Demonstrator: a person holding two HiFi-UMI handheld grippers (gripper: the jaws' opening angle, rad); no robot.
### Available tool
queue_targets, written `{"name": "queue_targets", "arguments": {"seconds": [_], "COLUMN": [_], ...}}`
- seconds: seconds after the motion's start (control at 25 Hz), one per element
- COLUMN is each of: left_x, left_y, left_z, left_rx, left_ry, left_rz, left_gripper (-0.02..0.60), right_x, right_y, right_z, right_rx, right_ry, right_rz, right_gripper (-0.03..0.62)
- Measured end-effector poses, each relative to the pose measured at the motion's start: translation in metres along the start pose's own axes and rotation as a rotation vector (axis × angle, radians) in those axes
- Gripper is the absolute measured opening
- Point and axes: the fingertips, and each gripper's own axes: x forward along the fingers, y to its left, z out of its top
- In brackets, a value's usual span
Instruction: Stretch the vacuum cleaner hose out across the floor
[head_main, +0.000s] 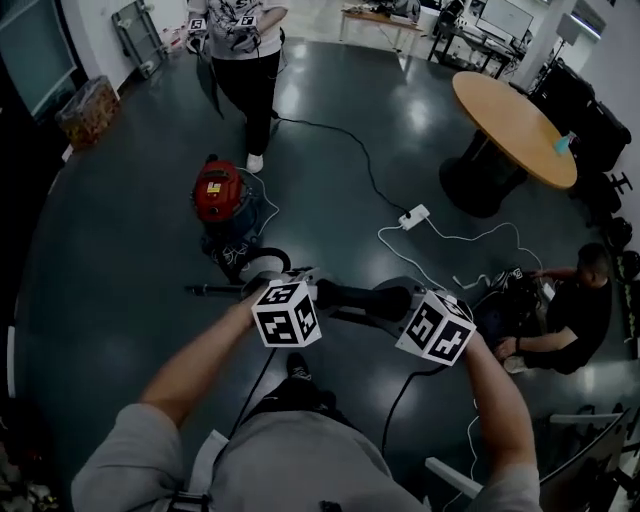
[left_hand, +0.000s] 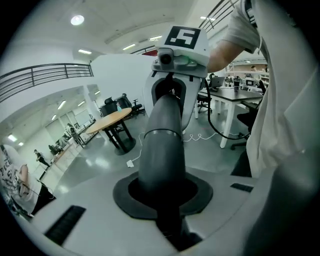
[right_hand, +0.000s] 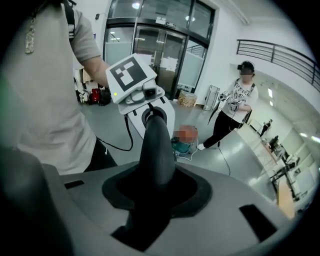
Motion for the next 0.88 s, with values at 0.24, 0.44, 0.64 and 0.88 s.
{"name": "queue_targets", "arguments": {"seconds": [0.24,0.44,0.64,0.88], "left_x": [0.010,-0.014,-0.073,-0.109], "left_y": [-0.036,-0.048,-0.057,-0.167], "left_z": [0.000,0.001,-0.032,-0.079], "left_rx": [0.043,0.017,-0.066,-0.174], "left_ry": [0.109,0.044,-0.082,-0.159], "left_rz": [0.063,0.159,0.228,0.020], "left_gripper": [0.120,0.287,0.304,0.302], "right_x": [-0.007,-0.017,-0.018,0.004], "right_y": [0.050,0.090,0.124,0.158], "right_z": [-0.025,-0.035,-0.030,-0.007], "right_rx": [0.165,0.357,0.631,0.939], "right_ry": [-0.020,0.017,0.022,-0.027], "right_rz": [-0.073,-0.156,-0.297,-0.408], "right_gripper": [0.129,0.129,0.129,0.129]}}
